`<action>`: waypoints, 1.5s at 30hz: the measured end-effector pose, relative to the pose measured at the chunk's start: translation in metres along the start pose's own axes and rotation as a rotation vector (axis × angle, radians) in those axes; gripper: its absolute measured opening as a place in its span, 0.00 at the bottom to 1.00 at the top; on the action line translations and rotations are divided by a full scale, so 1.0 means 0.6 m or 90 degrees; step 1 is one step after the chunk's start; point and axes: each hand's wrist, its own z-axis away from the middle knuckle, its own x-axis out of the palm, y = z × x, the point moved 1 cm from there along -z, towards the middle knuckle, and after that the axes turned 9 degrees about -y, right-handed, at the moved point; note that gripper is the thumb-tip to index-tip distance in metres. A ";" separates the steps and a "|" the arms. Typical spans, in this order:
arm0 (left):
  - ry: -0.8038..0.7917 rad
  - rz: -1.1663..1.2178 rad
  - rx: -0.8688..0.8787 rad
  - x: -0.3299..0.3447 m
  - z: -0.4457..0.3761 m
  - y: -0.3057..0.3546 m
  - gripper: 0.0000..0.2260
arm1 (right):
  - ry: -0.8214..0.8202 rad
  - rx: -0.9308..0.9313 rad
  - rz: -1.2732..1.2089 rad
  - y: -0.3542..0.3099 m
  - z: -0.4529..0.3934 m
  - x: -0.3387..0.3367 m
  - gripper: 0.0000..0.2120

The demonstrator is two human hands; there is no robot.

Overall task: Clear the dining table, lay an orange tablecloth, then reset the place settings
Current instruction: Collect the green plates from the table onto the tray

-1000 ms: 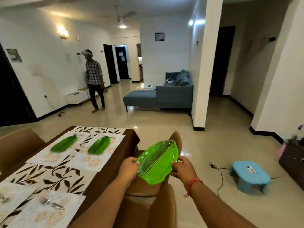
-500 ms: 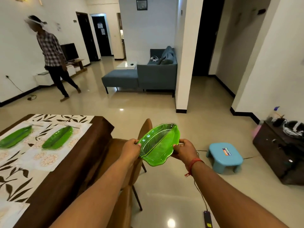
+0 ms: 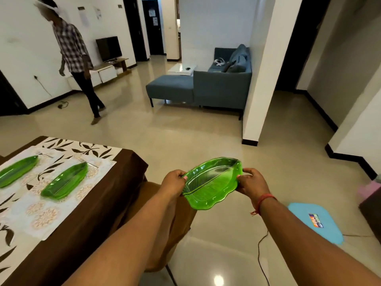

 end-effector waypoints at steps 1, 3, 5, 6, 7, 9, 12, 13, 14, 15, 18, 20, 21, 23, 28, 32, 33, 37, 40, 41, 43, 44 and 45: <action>0.003 0.014 -0.002 -0.002 -0.028 0.004 0.06 | -0.006 0.001 0.006 -0.008 -0.036 0.003 0.17; 0.008 0.035 -0.009 -0.005 -0.084 0.012 0.07 | -0.019 0.005 0.017 -0.023 -0.108 0.006 0.17; 0.012 0.059 -0.029 -0.012 -0.137 0.024 0.07 | -0.036 0.007 0.033 -0.038 -0.183 0.013 0.18; 0.018 0.068 -0.036 -0.017 -0.166 0.032 0.07 | -0.052 0.004 0.036 -0.047 -0.222 0.018 0.19; 0.024 0.074 -0.043 -0.022 -0.192 0.039 0.07 | -0.067 0.005 0.035 -0.056 -0.259 0.021 0.19; 0.041 0.071 -0.064 -0.034 -0.253 0.058 0.06 | -0.106 0.036 0.037 -0.073 -0.341 0.029 0.20; 0.045 0.065 -0.083 -0.058 -0.331 0.085 0.07 | -0.166 0.074 0.069 -0.104 -0.441 0.041 0.17; 0.050 0.067 -0.083 -0.068 -0.358 0.095 0.07 | -0.191 0.075 0.093 -0.120 -0.476 0.047 0.15; 0.057 0.072 -0.084 -0.077 -0.381 0.103 0.07 | -0.211 0.071 0.113 -0.138 -0.509 0.053 0.13; 0.063 0.078 -0.086 -0.084 -0.401 0.110 0.08 | -0.224 0.071 0.133 -0.154 -0.539 0.059 0.11; 0.089 0.094 -0.099 -0.104 -0.464 0.111 0.08 | -0.282 0.088 0.183 -0.175 -0.633 0.093 0.04; 0.109 0.100 -0.107 -0.126 -0.504 0.103 0.08 | -0.321 0.092 0.212 -0.174 -0.688 0.128 0.02; 0.123 0.099 -0.109 -0.142 -0.528 0.098 0.08 | -0.342 0.093 0.224 -0.173 -0.719 0.150 0.03; 0.150 0.085 -0.111 -0.175 -0.580 0.083 0.07 | -0.376 0.099 0.248 -0.171 -0.782 0.196 0.05; 0.181 0.082 -0.148 -0.255 -0.690 0.031 0.08 | -0.458 0.117 0.328 -0.159 -0.924 0.311 0.05; 0.230 0.085 -0.173 -0.325 -0.749 0.022 0.10 | -0.531 0.122 0.362 -0.178 -1.015 0.406 0.04; 0.253 0.103 -0.182 -0.339 -0.758 0.020 0.10 | -0.546 0.128 0.368 -0.181 -1.033 0.429 0.04; 0.373 0.153 -0.244 -0.395 -0.789 0.002 0.07 | -0.619 0.146 0.367 -0.174 -1.084 0.527 0.06; 0.476 0.221 -0.292 -0.422 -0.791 -0.016 0.08 | -0.675 0.166 0.374 -0.164 -1.115 0.609 0.07; 0.509 0.247 -0.304 -0.429 -0.785 -0.023 0.09 | -0.698 0.173 0.377 -0.160 -1.122 0.639 0.07; 0.583 0.315 -0.332 -0.441 -0.769 -0.032 0.11 | -0.762 0.188 0.380 -0.153 -1.128 0.702 0.08; 0.627 0.359 -0.340 -0.450 -0.760 -0.031 0.11 | -0.800 0.189 0.380 -0.154 -1.129 0.736 0.08; 0.664 0.392 -0.350 -0.458 -0.751 -0.030 0.11 | -0.827 0.193 0.378 -0.154 -1.129 0.765 0.09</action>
